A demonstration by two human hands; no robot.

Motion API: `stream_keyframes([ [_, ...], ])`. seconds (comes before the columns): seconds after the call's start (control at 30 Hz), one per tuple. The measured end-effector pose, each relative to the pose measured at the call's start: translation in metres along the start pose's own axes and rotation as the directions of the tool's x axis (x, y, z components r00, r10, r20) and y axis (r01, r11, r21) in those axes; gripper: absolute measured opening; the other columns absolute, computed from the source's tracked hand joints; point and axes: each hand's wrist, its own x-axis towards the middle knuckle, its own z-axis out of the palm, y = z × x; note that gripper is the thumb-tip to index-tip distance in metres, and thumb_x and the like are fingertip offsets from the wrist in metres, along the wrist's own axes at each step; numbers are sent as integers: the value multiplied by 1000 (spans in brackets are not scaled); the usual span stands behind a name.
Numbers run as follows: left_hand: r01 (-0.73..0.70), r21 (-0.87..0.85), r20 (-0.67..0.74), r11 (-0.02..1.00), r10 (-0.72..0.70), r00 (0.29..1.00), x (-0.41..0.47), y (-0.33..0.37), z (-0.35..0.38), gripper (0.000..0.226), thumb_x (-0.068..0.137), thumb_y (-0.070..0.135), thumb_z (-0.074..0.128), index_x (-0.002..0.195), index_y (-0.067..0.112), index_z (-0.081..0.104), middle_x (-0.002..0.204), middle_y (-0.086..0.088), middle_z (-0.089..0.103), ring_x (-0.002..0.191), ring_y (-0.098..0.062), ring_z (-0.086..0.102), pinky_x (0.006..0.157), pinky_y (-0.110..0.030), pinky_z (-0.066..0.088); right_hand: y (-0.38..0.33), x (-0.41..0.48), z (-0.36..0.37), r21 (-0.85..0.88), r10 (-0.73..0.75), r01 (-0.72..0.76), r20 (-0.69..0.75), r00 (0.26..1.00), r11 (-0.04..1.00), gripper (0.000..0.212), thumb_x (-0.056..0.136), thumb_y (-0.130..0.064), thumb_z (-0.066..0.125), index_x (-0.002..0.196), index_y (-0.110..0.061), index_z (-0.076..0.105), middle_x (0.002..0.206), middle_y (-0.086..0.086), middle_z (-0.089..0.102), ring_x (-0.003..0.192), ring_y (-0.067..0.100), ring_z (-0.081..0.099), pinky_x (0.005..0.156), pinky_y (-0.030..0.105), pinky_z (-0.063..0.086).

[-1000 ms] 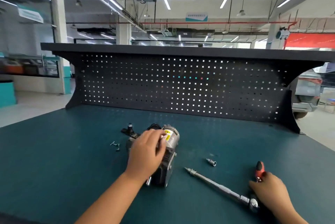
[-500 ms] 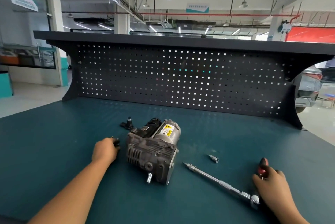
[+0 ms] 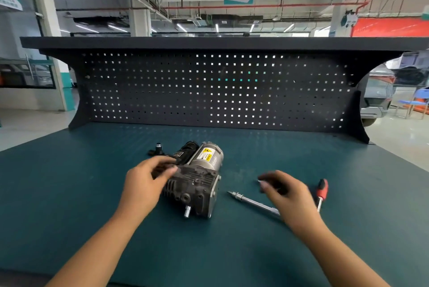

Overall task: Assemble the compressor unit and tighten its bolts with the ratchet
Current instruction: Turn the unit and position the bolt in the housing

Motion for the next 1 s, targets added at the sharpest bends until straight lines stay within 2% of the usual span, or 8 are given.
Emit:
stream_keyframes([
  [0.1,-237,-12,211,971,234,949,-20,34,15,32,70,7,79,90,29,69,78,21,65,78,7,59,72,-1,39,-33,-2,30,233,-7,-68,308,951,970,20,86,-15,67,85,-35,64,76,-4,72,73,5,66,66,14,48],
  [0.27,-416,3,281,910,398,873,-29,44,30,26,71,7,78,95,12,70,83,7,67,84,0,55,76,0,36,-38,-1,45,354,69,-176,296,953,919,19,85,-5,67,74,-19,62,63,-1,66,54,4,57,52,12,41],
  [0.4,-449,-17,297,893,433,851,-34,37,39,28,71,13,76,97,21,66,82,10,64,82,1,53,77,-3,37,-25,-5,47,486,168,-359,392,905,797,16,83,1,66,72,-10,65,61,4,65,55,11,57,56,18,49],
  [0.47,-481,-4,320,877,457,830,-30,32,39,39,73,31,73,110,29,61,93,13,62,91,1,52,86,-16,41,-17,-4,47,500,211,-403,397,893,766,15,81,3,67,72,-7,64,62,7,64,55,14,58,59,20,50],
  [0.53,-533,233,366,813,435,823,-19,21,40,67,69,53,71,130,34,52,126,3,54,119,-15,44,102,-40,35,-5,1,49,406,273,-405,344,898,819,16,79,3,69,71,-9,62,63,8,63,57,17,57,62,25,51],
  [0.6,-386,463,451,798,163,878,-7,12,39,73,72,67,59,138,50,33,154,3,20,139,-20,12,111,-55,10,6,3,56,171,297,-356,296,908,919,14,78,-3,70,73,-13,62,67,4,63,62,15,56,66,22,48],
  [0.67,-234,543,485,807,-73,871,-3,0,44,69,71,81,37,135,59,28,156,15,10,142,-13,-2,112,-56,-2,12,3,67,-38,253,-253,297,921,967,7,78,-10,70,77,-16,66,68,-6,61,65,8,56,59,8,41],
  [1.0,-190,438,259,879,79,963,-12,-24,60,74,57,87,28,119,55,52,142,23,38,135,-12,22,105,-40,9,18,1,89,-17,48,-45,354,934,999,4,76,-8,70,80,-11,70,61,-18,53,54,-11,49,57,3,37],
])
